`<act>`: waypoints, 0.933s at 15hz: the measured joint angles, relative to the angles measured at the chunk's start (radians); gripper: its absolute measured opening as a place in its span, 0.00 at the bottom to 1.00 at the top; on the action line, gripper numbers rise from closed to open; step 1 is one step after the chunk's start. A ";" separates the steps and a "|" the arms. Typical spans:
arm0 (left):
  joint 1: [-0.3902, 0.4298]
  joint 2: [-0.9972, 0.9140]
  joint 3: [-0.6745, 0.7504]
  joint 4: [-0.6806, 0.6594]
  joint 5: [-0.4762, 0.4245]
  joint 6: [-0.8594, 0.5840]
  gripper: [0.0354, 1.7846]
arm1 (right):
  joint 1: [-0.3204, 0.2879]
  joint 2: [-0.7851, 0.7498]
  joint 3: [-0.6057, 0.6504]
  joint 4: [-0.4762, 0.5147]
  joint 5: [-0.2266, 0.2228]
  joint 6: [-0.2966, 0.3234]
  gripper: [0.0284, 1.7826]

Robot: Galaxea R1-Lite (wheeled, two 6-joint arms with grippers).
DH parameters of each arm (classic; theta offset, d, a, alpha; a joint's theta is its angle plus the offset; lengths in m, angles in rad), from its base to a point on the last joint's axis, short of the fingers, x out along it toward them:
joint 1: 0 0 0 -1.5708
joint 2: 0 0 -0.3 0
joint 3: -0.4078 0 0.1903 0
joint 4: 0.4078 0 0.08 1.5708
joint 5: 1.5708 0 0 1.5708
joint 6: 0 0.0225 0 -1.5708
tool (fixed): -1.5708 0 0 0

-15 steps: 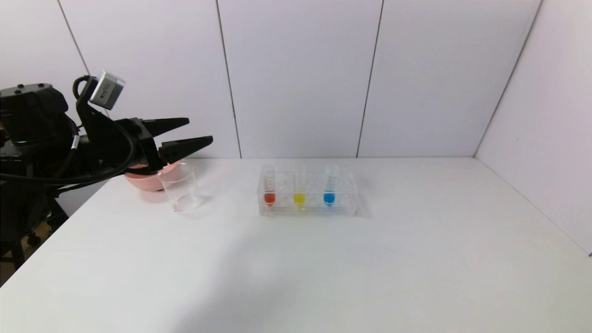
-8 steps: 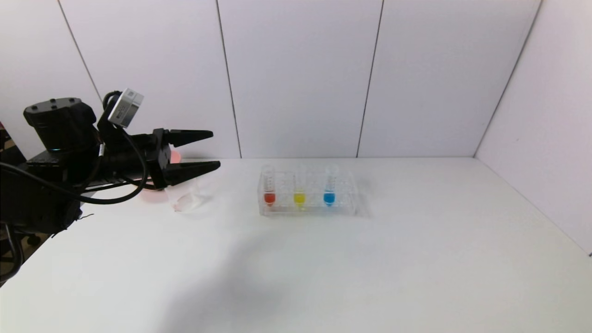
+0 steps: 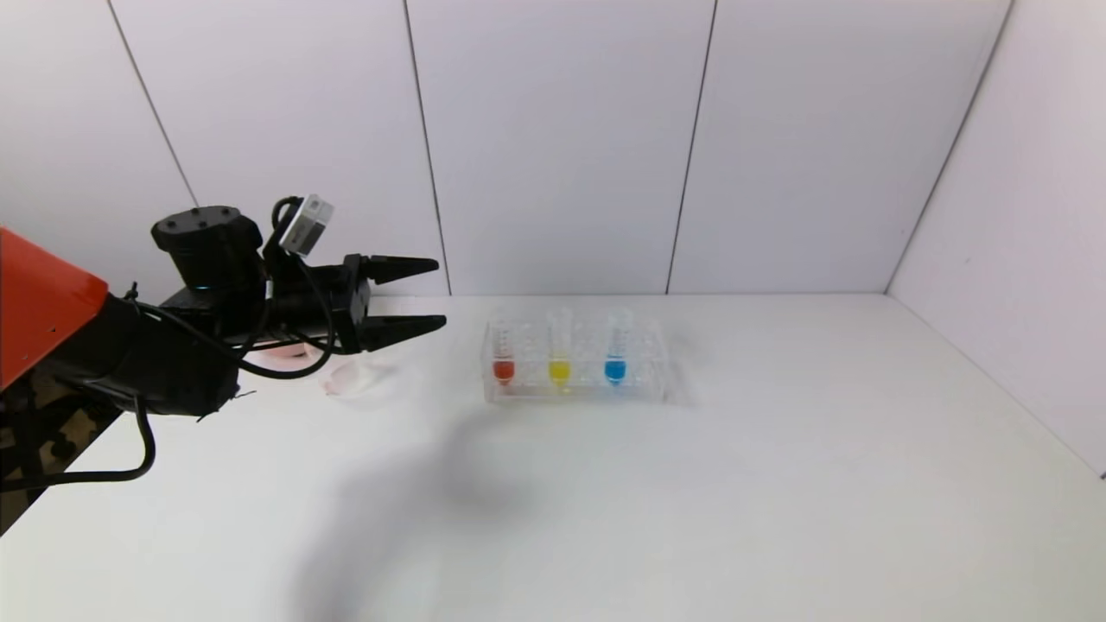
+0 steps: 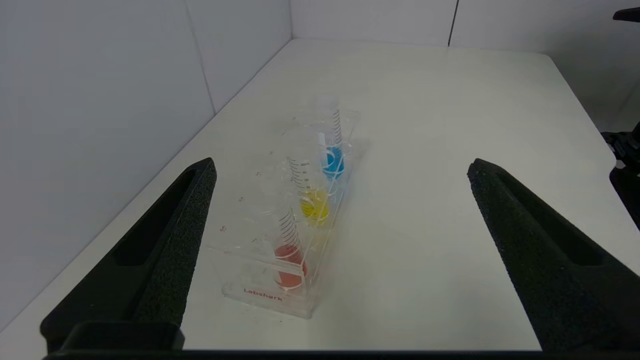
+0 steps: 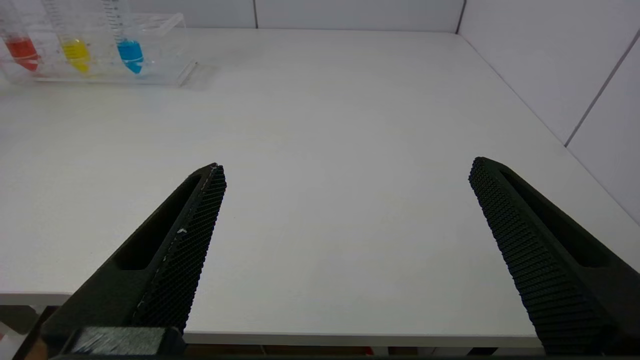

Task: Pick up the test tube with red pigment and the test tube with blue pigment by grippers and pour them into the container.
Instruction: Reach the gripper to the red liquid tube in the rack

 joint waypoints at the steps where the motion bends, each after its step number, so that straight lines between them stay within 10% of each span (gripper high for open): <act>1: -0.010 0.019 -0.014 -0.001 -0.001 0.000 0.99 | 0.000 0.000 0.000 0.000 -0.001 0.000 1.00; 14: -0.050 0.244 -0.252 -0.003 -0.146 -0.003 0.99 | 0.000 0.000 0.000 0.000 0.000 0.000 1.00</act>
